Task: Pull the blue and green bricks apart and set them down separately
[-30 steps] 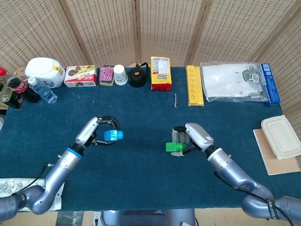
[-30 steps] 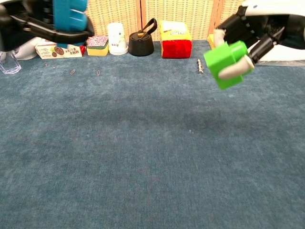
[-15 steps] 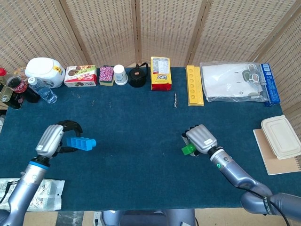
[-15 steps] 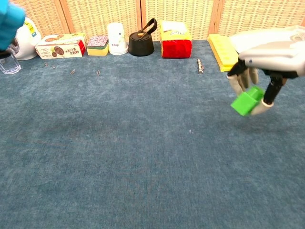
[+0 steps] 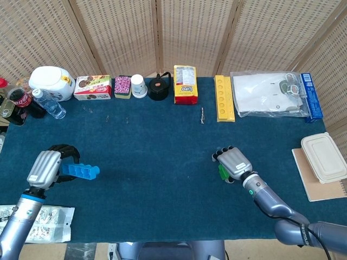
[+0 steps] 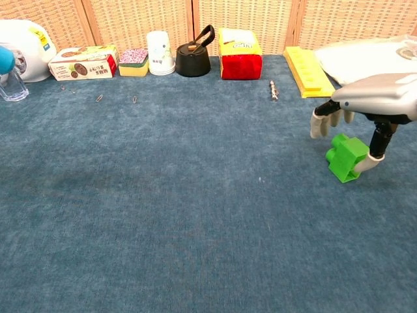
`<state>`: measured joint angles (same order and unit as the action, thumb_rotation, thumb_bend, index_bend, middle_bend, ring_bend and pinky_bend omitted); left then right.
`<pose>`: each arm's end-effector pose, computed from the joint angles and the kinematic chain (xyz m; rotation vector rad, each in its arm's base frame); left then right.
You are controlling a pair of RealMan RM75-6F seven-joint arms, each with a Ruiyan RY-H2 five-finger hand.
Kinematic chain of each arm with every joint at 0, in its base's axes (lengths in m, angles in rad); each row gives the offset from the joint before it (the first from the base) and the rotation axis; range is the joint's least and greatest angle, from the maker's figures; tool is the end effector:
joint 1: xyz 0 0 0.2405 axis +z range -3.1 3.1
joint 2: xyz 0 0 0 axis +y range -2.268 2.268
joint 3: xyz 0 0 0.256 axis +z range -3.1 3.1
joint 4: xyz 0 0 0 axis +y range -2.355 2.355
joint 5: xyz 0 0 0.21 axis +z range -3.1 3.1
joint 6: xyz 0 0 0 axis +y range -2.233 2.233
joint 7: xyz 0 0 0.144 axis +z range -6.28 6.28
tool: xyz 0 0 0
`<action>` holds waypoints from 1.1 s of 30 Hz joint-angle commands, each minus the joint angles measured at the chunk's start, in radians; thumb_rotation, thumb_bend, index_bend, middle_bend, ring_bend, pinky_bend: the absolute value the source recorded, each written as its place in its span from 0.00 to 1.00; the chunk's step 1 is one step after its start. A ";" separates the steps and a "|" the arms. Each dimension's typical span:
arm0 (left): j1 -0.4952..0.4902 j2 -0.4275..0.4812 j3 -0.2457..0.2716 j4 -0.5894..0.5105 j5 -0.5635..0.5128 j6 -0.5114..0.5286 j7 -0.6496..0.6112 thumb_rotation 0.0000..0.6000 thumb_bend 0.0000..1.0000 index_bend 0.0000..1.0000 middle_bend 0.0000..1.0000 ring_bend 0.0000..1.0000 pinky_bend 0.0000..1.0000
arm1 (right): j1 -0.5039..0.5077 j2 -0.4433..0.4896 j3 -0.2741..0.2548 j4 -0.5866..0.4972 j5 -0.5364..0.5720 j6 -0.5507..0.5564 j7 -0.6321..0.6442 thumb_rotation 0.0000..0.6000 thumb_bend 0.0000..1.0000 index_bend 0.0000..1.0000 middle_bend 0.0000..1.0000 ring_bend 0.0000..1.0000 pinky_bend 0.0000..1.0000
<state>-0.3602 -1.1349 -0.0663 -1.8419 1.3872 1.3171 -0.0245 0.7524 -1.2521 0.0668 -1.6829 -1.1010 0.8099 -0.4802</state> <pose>-0.2208 0.2465 0.1187 -1.5150 -1.1209 -1.1549 -0.1783 -0.3226 0.0342 2.0928 -0.7931 0.6066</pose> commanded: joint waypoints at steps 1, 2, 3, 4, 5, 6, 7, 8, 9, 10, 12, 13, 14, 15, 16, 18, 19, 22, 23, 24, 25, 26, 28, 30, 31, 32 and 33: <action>-0.004 -0.018 -0.008 0.014 -0.002 -0.001 0.029 1.00 0.38 0.76 0.52 0.38 0.33 | -0.009 0.061 0.002 -0.081 0.005 0.044 -0.016 1.00 0.09 0.29 0.31 0.28 0.29; -0.007 -0.025 -0.010 0.019 -0.003 -0.005 0.046 1.00 0.37 0.76 0.52 0.38 0.32 | -0.014 0.081 0.004 -0.106 0.000 0.059 -0.018 1.00 0.09 0.29 0.31 0.28 0.29; -0.010 -0.031 -0.011 0.021 -0.005 -0.009 0.059 1.00 0.37 0.76 0.52 0.38 0.32 | -0.017 0.096 0.005 -0.124 -0.005 0.071 -0.022 1.00 0.09 0.29 0.31 0.28 0.29; -0.012 -0.037 -0.012 0.023 -0.007 -0.013 0.073 1.00 0.37 0.76 0.52 0.38 0.31 | -0.022 0.112 0.007 -0.143 -0.012 0.086 -0.024 1.00 0.09 0.29 0.31 0.28 0.29; -0.016 -0.045 -0.012 0.028 -0.011 -0.019 0.094 1.00 0.37 0.76 0.52 0.38 0.30 | -0.028 0.130 0.008 -0.166 -0.018 0.099 -0.020 1.00 0.09 0.29 0.31 0.28 0.29; -0.030 -0.061 -0.009 0.047 -0.011 -0.039 0.141 1.00 0.36 0.76 0.52 0.38 0.29 | -0.044 0.152 0.020 -0.197 -0.030 0.131 0.007 1.00 0.09 0.29 0.31 0.28 0.29; -0.035 -0.076 -0.012 0.054 -0.018 -0.044 0.164 1.00 0.36 0.76 0.52 0.37 0.28 | -0.052 0.165 0.021 -0.209 -0.043 0.143 0.021 1.00 0.09 0.29 0.31 0.28 0.29; -0.039 -0.088 -0.014 0.058 -0.024 -0.048 0.181 1.00 0.35 0.76 0.52 0.36 0.28 | -0.059 0.174 0.024 -0.215 -0.052 0.154 0.037 1.00 0.09 0.29 0.31 0.28 0.29; -0.044 -0.098 -0.017 0.061 -0.029 -0.053 0.195 1.00 0.35 0.76 0.52 0.36 0.27 | -0.067 0.180 0.028 -0.219 -0.062 0.167 0.054 1.00 0.09 0.29 0.31 0.28 0.29; -0.048 -0.108 -0.019 0.064 -0.034 -0.059 0.210 1.00 0.34 0.76 0.52 0.35 0.26 | -0.074 0.186 0.032 -0.222 -0.074 0.177 0.071 1.00 0.09 0.29 0.31 0.28 0.29; -0.060 -0.127 -0.024 0.073 -0.040 -0.069 0.243 1.00 0.33 0.76 0.52 0.33 0.25 | -0.087 0.197 0.039 -0.225 -0.091 0.194 0.114 1.00 0.09 0.29 0.31 0.28 0.29; -0.067 -0.137 -0.027 0.078 -0.043 -0.074 0.264 1.00 0.33 0.76 0.52 0.33 0.25 | -0.093 0.201 0.043 -0.223 -0.100 0.202 0.133 1.00 0.09 0.29 0.31 0.28 0.29; -0.072 -0.145 -0.029 0.083 -0.044 -0.078 0.278 1.00 0.33 0.76 0.52 0.32 0.24 | -0.096 0.204 0.045 -0.222 -0.106 0.205 0.144 1.00 0.09 0.29 0.31 0.28 0.29; -0.075 -0.149 -0.030 0.085 -0.045 -0.080 0.285 1.00 0.32 0.76 0.52 0.32 0.24 | -0.098 0.206 0.046 -0.221 -0.109 0.207 0.149 1.00 0.09 0.29 0.31 0.28 0.28; -0.084 -0.163 -0.034 0.094 -0.047 -0.086 0.306 1.00 0.32 0.76 0.52 0.31 0.23 | -0.102 0.211 0.048 -0.219 -0.116 0.212 0.163 1.00 0.09 0.29 0.31 0.28 0.28; -0.095 -0.180 -0.040 0.106 -0.047 -0.090 0.330 1.00 0.32 0.76 0.51 0.30 0.22 | -0.107 0.215 0.051 -0.217 -0.126 0.220 0.175 1.00 0.09 0.29 0.31 0.28 0.28; -0.106 -0.201 -0.045 0.122 -0.048 -0.094 0.354 1.00 0.32 0.76 0.50 0.29 0.22 | -0.111 0.220 0.054 -0.215 -0.135 0.226 0.187 1.00 0.09 0.29 0.31 0.28 0.28; -0.138 -0.261 -0.061 0.162 -0.068 -0.122 0.403 1.00 0.31 0.76 0.47 0.25 0.20 | -0.120 0.228 0.059 -0.214 -0.155 0.240 0.213 1.00 0.09 0.29 0.31 0.28 0.28; -0.151 -0.285 -0.067 0.176 -0.082 -0.136 0.417 1.00 0.29 0.74 0.45 0.24 0.20 | -0.124 0.232 0.059 -0.212 -0.161 0.244 0.221 1.00 0.09 0.29 0.31 0.28 0.28; -0.160 -0.302 -0.071 0.189 -0.092 -0.147 0.428 1.00 0.28 0.72 0.43 0.22 0.19 | -0.126 0.234 0.060 -0.211 -0.165 0.247 0.228 1.00 0.09 0.29 0.31 0.28 0.28; -0.170 -0.318 -0.075 0.202 -0.100 -0.157 0.441 1.00 0.25 0.69 0.41 0.20 0.19 | -0.129 0.237 0.061 -0.212 -0.169 0.249 0.235 1.00 0.09 0.29 0.31 0.28 0.28; -0.179 -0.334 -0.077 0.216 -0.109 -0.167 0.455 1.00 0.21 0.63 0.38 0.17 0.18 | -0.131 0.240 0.062 -0.213 -0.172 0.251 0.242 1.00 0.09 0.29 0.31 0.28 0.28; -0.200 -0.370 -0.081 0.247 -0.144 -0.196 0.498 1.00 0.15 0.51 0.33 0.13 0.16 | -0.136 0.249 0.065 -0.214 -0.180 0.256 0.256 1.00 0.09 0.29 0.31 0.28 0.28; -0.218 -0.393 -0.084 0.264 -0.192 -0.229 0.542 1.00 0.10 0.36 0.27 0.09 0.15 | -0.141 0.250 0.064 -0.210 -0.188 0.258 0.269 1.00 0.09 0.29 0.31 0.28 0.28; -0.224 -0.400 -0.087 0.266 -0.213 -0.240 0.558 1.00 0.08 0.28 0.24 0.07 0.14 | -0.144 0.250 0.065 -0.207 -0.191 0.262 0.273 1.00 0.09 0.29 0.31 0.28 0.28; -0.230 -0.406 -0.090 0.266 -0.233 -0.249 0.572 1.00 0.06 0.20 0.21 0.05 0.14 | -0.146 0.250 0.065 -0.204 -0.195 0.266 0.274 1.00 0.09 0.29 0.31 0.28 0.28; -0.234 -0.409 -0.093 0.263 -0.251 -0.256 0.584 1.00 0.06 0.17 0.20 0.03 0.14 | -0.149 0.251 0.065 -0.201 -0.200 0.270 0.275 1.00 0.09 0.29 0.31 0.29 0.28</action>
<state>-0.5741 -1.5222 -0.1499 -1.5876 1.1781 1.0899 0.5295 0.6067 -1.0023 0.1315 -1.8867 -1.2965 1.0760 -0.2070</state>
